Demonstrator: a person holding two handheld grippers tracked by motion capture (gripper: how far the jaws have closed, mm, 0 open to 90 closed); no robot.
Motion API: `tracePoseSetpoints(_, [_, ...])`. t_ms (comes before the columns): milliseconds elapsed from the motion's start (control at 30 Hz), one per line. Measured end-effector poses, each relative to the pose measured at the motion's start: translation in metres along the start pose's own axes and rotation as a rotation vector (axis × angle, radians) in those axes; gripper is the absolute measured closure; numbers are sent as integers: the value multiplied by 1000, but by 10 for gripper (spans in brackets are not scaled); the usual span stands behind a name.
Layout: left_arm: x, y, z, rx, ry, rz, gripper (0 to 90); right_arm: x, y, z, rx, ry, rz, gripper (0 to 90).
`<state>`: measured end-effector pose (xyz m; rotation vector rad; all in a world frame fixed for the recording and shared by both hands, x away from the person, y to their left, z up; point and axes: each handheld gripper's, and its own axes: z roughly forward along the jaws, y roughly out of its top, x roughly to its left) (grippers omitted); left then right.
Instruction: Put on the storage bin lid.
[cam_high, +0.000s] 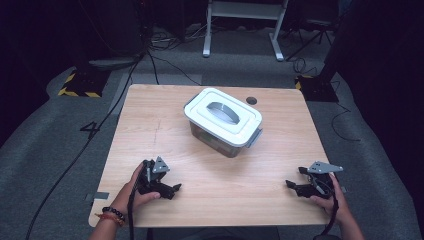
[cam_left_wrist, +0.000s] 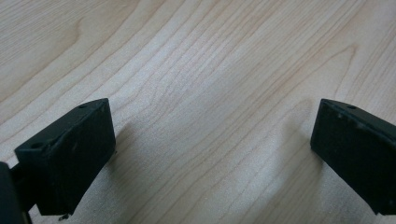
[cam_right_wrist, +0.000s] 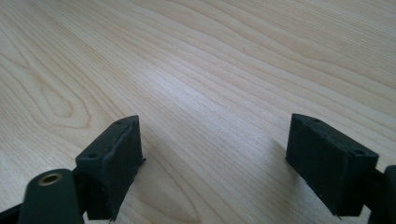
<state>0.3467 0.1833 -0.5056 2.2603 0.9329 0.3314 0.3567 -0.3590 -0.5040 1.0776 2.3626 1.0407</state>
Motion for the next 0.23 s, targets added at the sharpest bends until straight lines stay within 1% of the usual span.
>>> tracePoseSetpoints(233, [0, 0, 0, 0, 0, 1, 2, 0, 0, 0, 0, 0, 0, 185])
